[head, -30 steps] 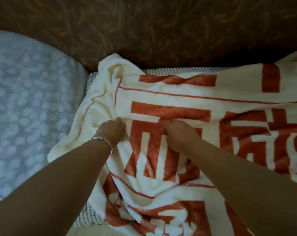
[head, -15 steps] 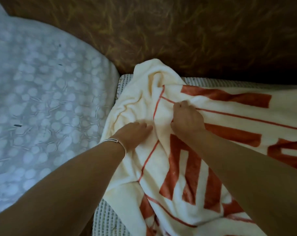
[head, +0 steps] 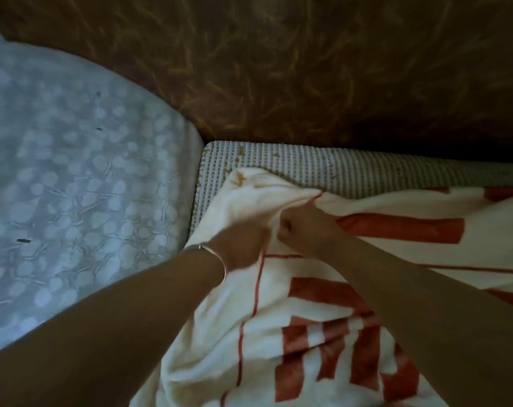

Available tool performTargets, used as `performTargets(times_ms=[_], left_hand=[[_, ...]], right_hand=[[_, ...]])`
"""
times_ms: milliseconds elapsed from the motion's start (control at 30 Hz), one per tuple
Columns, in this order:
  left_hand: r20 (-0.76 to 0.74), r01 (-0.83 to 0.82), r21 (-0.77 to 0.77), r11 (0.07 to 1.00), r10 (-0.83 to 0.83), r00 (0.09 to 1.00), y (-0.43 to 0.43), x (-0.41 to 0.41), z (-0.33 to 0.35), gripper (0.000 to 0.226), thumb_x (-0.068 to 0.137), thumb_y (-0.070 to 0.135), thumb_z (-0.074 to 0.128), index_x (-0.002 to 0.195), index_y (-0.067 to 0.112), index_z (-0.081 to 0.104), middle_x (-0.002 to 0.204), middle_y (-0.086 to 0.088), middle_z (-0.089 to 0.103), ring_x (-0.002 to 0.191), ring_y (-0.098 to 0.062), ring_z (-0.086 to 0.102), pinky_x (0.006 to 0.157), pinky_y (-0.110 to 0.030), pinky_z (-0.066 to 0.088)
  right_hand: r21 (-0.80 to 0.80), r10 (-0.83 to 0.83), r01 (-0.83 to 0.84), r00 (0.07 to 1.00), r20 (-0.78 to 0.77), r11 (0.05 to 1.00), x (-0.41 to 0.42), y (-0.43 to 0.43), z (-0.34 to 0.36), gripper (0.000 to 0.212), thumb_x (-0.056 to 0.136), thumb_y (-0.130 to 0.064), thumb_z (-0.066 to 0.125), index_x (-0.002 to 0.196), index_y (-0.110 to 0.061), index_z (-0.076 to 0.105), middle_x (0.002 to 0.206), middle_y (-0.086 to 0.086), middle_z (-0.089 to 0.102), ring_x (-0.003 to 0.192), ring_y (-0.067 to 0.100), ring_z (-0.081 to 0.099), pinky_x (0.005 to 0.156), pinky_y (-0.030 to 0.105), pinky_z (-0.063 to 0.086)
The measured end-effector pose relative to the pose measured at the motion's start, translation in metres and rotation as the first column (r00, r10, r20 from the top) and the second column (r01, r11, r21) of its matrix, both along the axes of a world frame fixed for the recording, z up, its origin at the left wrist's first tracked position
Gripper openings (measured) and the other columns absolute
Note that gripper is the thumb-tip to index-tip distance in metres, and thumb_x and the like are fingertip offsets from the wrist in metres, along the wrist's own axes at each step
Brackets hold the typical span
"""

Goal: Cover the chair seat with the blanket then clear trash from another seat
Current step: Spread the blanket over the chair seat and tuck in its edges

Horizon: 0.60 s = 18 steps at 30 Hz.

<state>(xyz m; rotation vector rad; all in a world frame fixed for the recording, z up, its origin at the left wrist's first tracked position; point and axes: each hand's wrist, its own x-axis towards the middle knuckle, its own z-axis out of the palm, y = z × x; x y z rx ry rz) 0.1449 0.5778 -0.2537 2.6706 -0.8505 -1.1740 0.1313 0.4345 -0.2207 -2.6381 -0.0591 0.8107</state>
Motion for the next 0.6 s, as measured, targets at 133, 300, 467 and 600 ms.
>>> performTargets(times_ms=[133, 300, 467, 600], left_hand=[[0.350, -0.137, -0.191, 0.972, 0.198, 0.915, -0.041, 0.047, 0.018, 0.061, 0.092, 0.014, 0.049, 0.145, 0.019, 0.019, 0.148, -0.013, 0.027, 0.103, -0.035, 0.060, 0.081, -0.043, 0.053], [0.347, -0.191, 0.117, 0.975, 0.140, 0.927, -0.042, 0.058, 0.017, 0.040, 0.092, 0.032, 0.047, 0.126, 0.010, 0.047, 0.127, -0.017, 0.056, 0.114, -0.037, 0.056, 0.090, -0.044, 0.046], [0.414, -0.717, -0.010, 0.697, 0.656, 0.631, 0.029, 0.094, 0.029, 0.039, 0.090, 0.015, 0.050, 0.123, -0.001, 0.038, 0.124, -0.031, 0.052, 0.114, -0.047, 0.051, 0.092, -0.047, 0.044], [0.468, -0.660, -0.075, 0.748, 0.610, 0.639, 0.015, 0.086, 0.032, 0.053, 0.085, 0.003, 0.047, 0.134, 0.006, 0.029, 0.141, -0.025, 0.029, 0.113, -0.051, 0.048, 0.094, -0.052, 0.043]], right_hand=[[-0.076, -0.316, 0.329, 0.938, 0.146, 0.941, 0.008, -0.032, 0.007, 0.046, 0.092, -0.018, 0.048, 0.135, -0.009, 0.034, 0.120, 0.014, 0.060, 0.110, 0.032, 0.059, 0.088, 0.038, 0.047], [-0.322, -0.198, 0.183, 0.980, -0.014, 0.929, 0.012, -0.060, 0.012, 0.034, 0.094, -0.018, 0.047, 0.128, -0.010, 0.049, 0.129, 0.012, 0.055, 0.119, 0.030, 0.054, 0.095, 0.037, 0.045], [-0.012, -0.173, 0.175, 0.979, 0.110, 0.984, 0.027, -0.036, 0.004, 0.062, 0.092, -0.015, 0.044, 0.148, -0.022, 0.017, 0.131, 0.016, 0.053, 0.122, 0.034, 0.049, 0.103, 0.044, 0.041], [-0.001, -0.020, 0.020, 0.997, 0.070, 1.000, 0.012, -0.033, -0.009, 0.074, 0.092, -0.012, 0.043, 0.150, -0.037, 0.003, 0.138, 0.009, 0.044, 0.125, 0.031, 0.041, 0.107, 0.046, 0.037]])
